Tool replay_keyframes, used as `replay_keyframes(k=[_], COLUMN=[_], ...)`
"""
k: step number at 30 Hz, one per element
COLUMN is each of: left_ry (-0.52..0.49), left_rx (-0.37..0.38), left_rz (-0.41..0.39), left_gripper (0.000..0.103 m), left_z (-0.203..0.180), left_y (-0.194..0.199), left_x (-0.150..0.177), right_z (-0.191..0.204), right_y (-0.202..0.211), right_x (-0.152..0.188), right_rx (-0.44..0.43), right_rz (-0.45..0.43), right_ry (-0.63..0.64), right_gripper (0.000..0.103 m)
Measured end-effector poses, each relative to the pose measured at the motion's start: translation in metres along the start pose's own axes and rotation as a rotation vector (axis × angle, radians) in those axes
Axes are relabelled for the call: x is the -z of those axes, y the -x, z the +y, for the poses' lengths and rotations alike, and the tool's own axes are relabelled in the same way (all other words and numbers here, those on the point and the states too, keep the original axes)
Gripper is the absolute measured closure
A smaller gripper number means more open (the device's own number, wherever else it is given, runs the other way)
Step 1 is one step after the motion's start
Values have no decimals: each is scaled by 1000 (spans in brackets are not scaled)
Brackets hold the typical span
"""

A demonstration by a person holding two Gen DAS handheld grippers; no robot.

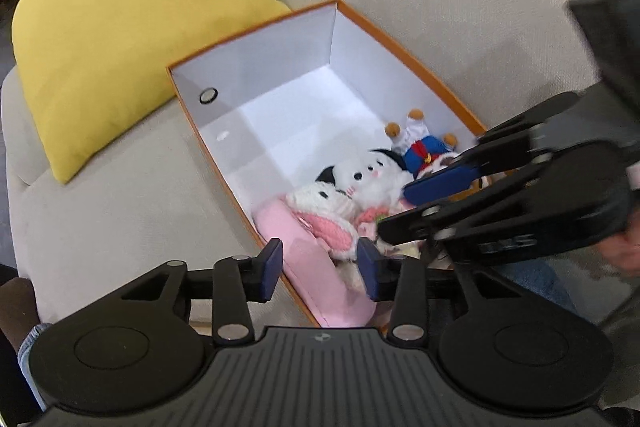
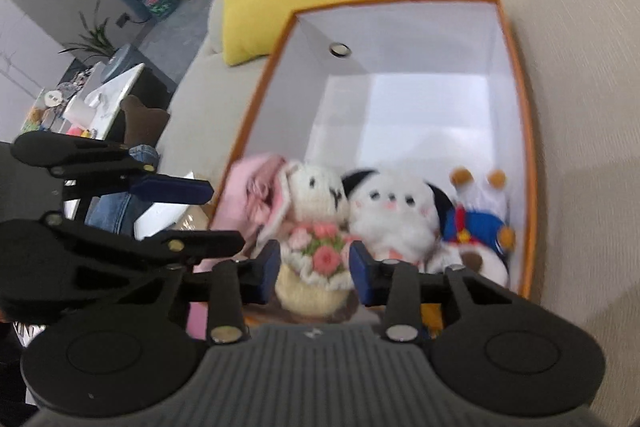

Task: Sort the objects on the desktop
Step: 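Open both grippers to set the pouch and bunny in the box, then press the toys down inside the box with both tools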

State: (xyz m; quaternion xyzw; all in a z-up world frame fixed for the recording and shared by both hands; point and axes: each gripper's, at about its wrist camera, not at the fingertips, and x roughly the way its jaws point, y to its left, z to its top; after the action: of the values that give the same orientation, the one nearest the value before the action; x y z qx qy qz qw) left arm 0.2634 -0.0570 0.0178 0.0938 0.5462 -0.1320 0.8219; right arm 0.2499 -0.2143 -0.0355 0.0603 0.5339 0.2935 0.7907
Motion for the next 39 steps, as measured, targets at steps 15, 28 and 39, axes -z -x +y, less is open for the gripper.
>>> replay_keyframes(k=[15,28,39], left_ry=[-67,-43,2], left_rx=[11,28,49], left_rz=[95,-45,-77], left_gripper=[87,87,87], left_z=[-6,5,15], left_y=[-48,-23,-48], left_x=[13,13,-6], right_z=[-15,-10,-24], right_y=[-49,-1,-56], right_x=[9,-10,-47], right_rx=[-26,64,229], right_rz=[149,-4,29], right_ry=[-63,11,105], right_gripper=[77,69,60])
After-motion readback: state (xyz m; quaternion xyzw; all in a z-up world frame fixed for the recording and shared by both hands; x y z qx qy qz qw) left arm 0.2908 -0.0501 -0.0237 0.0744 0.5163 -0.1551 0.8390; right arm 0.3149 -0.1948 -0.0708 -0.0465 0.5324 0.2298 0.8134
